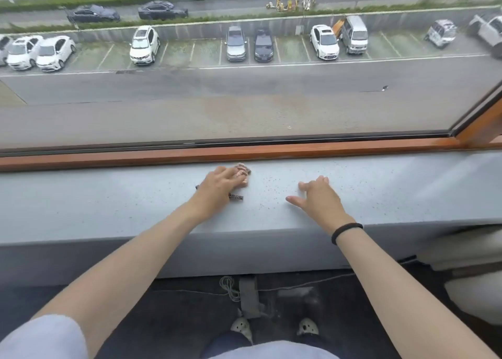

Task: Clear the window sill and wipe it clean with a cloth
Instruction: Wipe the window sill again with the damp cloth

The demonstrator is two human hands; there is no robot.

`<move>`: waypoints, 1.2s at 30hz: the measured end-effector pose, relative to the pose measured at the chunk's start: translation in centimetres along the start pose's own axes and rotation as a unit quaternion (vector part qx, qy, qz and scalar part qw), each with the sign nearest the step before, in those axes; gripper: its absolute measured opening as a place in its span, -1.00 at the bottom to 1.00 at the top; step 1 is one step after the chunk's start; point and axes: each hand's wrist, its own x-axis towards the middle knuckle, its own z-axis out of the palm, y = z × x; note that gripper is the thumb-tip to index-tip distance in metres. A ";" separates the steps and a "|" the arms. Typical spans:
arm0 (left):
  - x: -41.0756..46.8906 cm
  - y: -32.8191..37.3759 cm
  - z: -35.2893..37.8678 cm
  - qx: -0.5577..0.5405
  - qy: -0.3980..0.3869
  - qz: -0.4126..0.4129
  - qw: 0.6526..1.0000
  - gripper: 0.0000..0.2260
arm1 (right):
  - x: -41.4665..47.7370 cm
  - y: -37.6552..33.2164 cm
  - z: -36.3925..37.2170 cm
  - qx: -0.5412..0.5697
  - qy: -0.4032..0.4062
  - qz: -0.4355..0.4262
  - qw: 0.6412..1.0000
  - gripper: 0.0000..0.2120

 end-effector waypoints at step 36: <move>5.3 6.7 4.0 -0.137 -0.005 -0.103 0.985 -0.51 | -1.1 2.7 -1.2 0.109 0.062 -0.037 0.991 -0.72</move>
